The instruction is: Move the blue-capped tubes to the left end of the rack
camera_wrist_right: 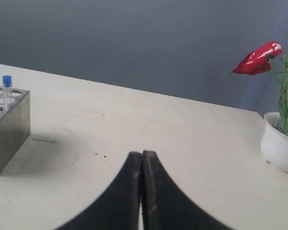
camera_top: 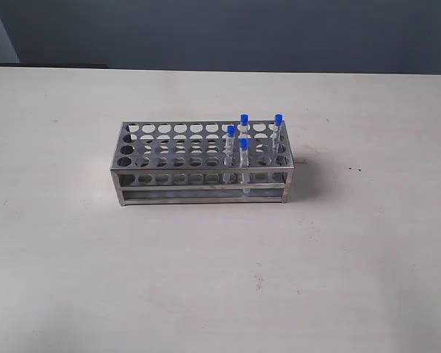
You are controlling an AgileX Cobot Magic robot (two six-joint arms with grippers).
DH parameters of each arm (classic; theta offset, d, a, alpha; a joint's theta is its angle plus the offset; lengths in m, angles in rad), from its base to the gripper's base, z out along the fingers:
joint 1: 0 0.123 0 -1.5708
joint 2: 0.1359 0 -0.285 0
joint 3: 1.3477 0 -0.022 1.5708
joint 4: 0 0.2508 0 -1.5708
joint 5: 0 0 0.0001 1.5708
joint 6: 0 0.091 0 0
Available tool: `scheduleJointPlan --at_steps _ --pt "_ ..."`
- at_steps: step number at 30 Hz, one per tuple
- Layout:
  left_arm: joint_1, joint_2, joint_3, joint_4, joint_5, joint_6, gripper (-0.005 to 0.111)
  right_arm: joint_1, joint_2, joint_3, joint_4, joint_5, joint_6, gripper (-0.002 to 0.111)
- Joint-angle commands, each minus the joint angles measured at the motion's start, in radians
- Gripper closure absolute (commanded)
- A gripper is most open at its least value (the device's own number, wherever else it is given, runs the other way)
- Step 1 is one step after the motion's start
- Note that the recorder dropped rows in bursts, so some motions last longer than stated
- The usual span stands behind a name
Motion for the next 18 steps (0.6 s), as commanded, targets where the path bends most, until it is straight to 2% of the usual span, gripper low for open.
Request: scheduleJointPlan --at_steps 1,6,10,12,13,15,18 --pt "-0.005 0.003 0.004 -0.005 -0.011 -0.002 0.106 -0.005 -0.007 0.005 0.035 -0.094 -0.004 0.109" --pt "-0.005 0.003 0.004 -0.005 -0.011 -0.002 0.106 -0.005 -0.007 0.005 0.038 -0.325 -0.004 0.109" --pt "-0.005 0.003 0.004 -0.005 -0.011 -0.002 0.106 -0.005 -0.007 0.005 0.06 -0.403 0.008 0.109" --pt "-0.005 0.003 0.004 -0.005 -0.011 -0.002 0.106 -0.005 -0.007 0.005 0.204 -0.408 0.185 0.109" --pt "-0.005 0.003 0.004 -0.005 -0.011 -0.002 0.106 -0.005 -0.007 0.005 0.354 -0.413 0.352 0.109" --pt "-0.005 0.003 0.004 -0.005 -0.011 -0.002 0.106 -0.005 -0.007 0.005 0.472 -0.431 0.492 0.109" --pt "-0.005 0.003 0.004 -0.005 -0.011 -0.002 0.106 -0.005 -0.007 0.005 0.509 -0.458 0.554 0.109"
